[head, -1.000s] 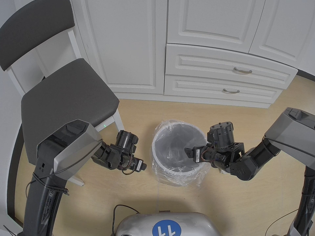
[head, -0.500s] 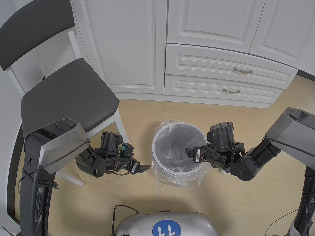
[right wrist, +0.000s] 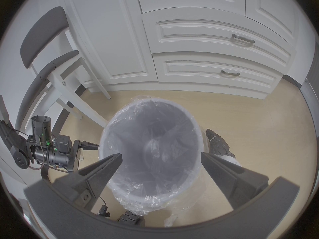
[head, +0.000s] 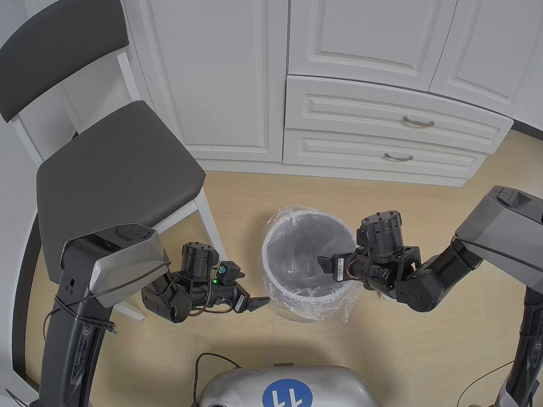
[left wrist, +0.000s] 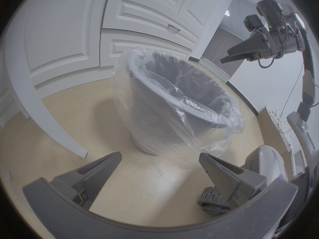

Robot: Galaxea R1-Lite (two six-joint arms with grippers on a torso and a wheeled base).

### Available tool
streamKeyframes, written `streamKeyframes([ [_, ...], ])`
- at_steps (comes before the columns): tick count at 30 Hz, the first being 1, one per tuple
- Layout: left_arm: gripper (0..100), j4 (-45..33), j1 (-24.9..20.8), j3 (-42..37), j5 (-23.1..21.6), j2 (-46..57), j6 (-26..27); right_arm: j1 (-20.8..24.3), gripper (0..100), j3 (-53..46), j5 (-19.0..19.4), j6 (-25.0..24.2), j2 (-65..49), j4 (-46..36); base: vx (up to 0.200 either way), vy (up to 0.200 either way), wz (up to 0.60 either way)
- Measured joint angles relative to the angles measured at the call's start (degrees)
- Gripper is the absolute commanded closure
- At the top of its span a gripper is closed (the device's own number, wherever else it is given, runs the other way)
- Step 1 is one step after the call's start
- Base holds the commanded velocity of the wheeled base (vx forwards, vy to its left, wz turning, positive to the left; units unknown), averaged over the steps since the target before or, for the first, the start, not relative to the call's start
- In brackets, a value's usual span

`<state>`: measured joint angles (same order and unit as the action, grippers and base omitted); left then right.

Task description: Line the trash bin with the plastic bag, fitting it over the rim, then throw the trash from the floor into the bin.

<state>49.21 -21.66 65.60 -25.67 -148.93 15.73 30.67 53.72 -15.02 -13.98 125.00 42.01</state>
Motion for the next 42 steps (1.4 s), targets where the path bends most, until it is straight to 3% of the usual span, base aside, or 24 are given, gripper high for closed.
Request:
streamKeyframes([
  [14, 0, -4.99, -1.93, 4.72, -0.73, -1.51, 0.12, -0.11, 0, 0.32, 0.0, 0.0, 0.57, -0.09, 0.0, 0.0, 0.0],
  [15, 100, -5.47, -1.97, 5.12, -0.79, -1.56, 0.12, -0.11, 0, 0.32, 0.0, 0.0, 0.63, -0.09, 0.0, 0.0, 0.0],
  [42, 100, -5.12, 0.56, 10.81, -1.66, -3.63, -3.33, -1.57, 0, 0.41, 0.16, 0.79, 0.77, -0.46, 0.0, 0.0, 0.0],
])
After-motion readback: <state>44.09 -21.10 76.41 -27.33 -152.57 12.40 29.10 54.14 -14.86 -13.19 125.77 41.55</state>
